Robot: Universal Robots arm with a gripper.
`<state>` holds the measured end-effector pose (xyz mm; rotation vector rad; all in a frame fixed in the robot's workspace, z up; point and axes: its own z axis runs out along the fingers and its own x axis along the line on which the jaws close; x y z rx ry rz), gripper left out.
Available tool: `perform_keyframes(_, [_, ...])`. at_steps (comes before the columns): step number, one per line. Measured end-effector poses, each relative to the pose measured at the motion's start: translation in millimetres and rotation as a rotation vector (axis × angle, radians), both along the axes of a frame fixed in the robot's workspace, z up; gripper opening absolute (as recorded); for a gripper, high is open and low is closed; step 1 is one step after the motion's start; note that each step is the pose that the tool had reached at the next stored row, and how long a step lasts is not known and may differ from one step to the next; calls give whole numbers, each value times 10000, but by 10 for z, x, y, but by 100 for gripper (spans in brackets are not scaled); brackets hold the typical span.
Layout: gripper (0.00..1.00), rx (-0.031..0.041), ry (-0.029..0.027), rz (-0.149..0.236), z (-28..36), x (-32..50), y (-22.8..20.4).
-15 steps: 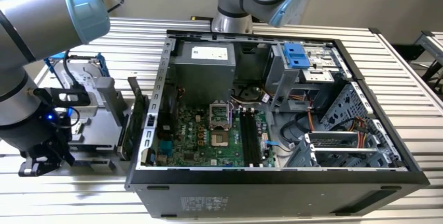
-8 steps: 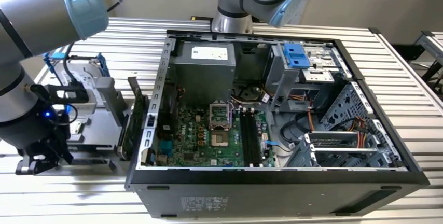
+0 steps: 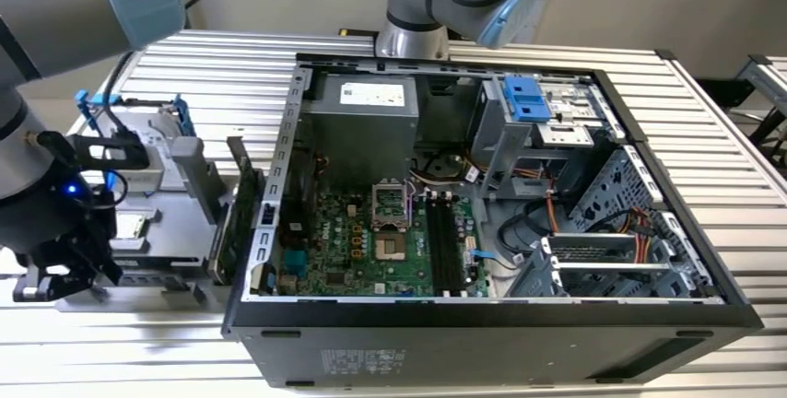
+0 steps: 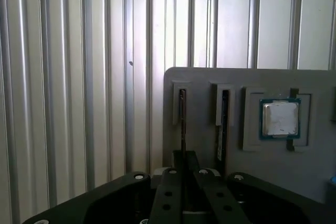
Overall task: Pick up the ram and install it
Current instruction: 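Pick up the ram and move it above insertion slot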
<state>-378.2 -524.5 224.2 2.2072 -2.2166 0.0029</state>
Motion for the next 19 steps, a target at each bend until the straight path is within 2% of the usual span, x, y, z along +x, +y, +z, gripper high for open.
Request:
perform_keyframes(6, [0,1,-1,1,136,-1,1])
perform_keyframes(19, [0,-1,1,-1,713,-2,2])
